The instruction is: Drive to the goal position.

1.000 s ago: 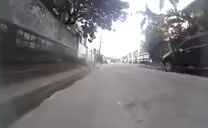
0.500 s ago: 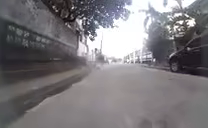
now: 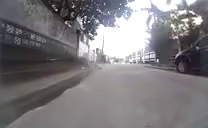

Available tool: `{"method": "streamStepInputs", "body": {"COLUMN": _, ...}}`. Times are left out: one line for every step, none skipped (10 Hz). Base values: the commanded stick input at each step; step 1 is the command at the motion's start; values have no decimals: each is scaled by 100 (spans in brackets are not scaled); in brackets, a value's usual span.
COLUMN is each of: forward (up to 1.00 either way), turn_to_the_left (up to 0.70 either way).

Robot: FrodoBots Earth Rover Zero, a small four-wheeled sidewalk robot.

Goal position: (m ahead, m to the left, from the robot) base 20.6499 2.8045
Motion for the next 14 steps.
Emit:
{"method": "streamStepInputs", "body": {"forward": 100, "turn_to_the_left": -25}}
{"method": "streamStepInputs", "body": {"forward": 100, "turn_to_the_left": -39}}
{"method": "streamStepInputs", "body": {"forward": 100, "turn_to_the_left": -30}}
{"method": "streamStepInputs", "body": {"forward": 100, "turn_to_the_left": -13}}
{"method": "streamStepInputs", "body": {"forward": 100, "turn_to_the_left": 1}}
{"method": "streamStepInputs", "body": {"forward": 100, "turn_to_the_left": -20}}
{"method": "streamStepInputs", "body": {"forward": 100, "turn_to_the_left": -39}}
{"method": "streamStepInputs", "body": {"forward": 100, "turn_to_the_left": -31}}
{"method": "streamStepInputs", "body": {"forward": 100, "turn_to_the_left": -15}}
{"method": "streamStepInputs", "body": {"forward": 100, "turn_to_the_left": 1}}
{"method": "streamStepInputs", "body": {"forward": 100, "turn_to_the_left": 1}}
{"method": "streamStepInputs", "body": {"forward": 100, "turn_to_the_left": 1}}
{"method": "streamStepInputs", "body": {"forward": 100, "turn_to_the_left": 1}}
{"method": "streamStepInputs", "body": {"forward": 100, "turn_to_the_left": 1}}
